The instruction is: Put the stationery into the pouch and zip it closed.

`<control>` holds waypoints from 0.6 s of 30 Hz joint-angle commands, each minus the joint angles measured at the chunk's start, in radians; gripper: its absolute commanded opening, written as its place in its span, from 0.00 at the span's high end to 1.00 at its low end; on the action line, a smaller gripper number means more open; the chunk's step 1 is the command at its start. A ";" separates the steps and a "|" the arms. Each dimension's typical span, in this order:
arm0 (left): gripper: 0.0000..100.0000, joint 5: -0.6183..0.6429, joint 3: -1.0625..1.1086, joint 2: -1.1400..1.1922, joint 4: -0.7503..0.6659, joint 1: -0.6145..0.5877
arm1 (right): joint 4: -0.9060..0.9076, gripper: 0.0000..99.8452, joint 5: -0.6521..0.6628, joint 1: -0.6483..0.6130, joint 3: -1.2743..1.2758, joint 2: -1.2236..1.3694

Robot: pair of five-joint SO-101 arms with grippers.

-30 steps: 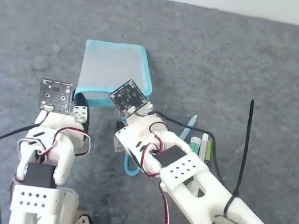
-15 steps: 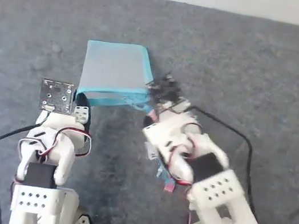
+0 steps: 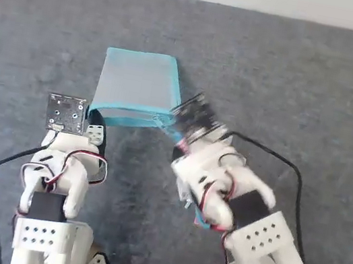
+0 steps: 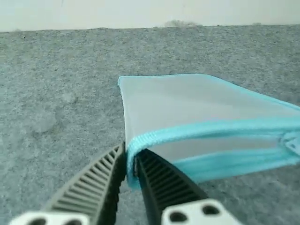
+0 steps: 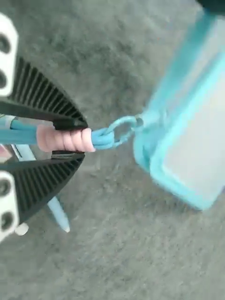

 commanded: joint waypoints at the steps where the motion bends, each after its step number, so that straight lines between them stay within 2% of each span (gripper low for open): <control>1: 0.99 0.015 -0.048 -0.015 -0.002 -0.008 | 0.073 0.81 0.091 -0.176 -0.060 -0.110; 4: 0.99 0.012 -0.051 -0.020 -0.002 -0.006 | 0.133 0.67 0.157 -0.220 -0.064 -0.186; 7: 0.99 0.014 -0.079 -0.015 0.017 -0.006 | 0.122 0.59 0.160 -0.116 -0.063 -0.239; 11: 0.99 0.012 -0.143 -0.020 0.103 -0.005 | 0.047 0.58 0.163 -0.001 -0.057 -0.214; 18: 0.99 -0.049 -0.188 -0.020 0.180 0.003 | -0.073 0.58 0.265 0.001 -0.058 -0.028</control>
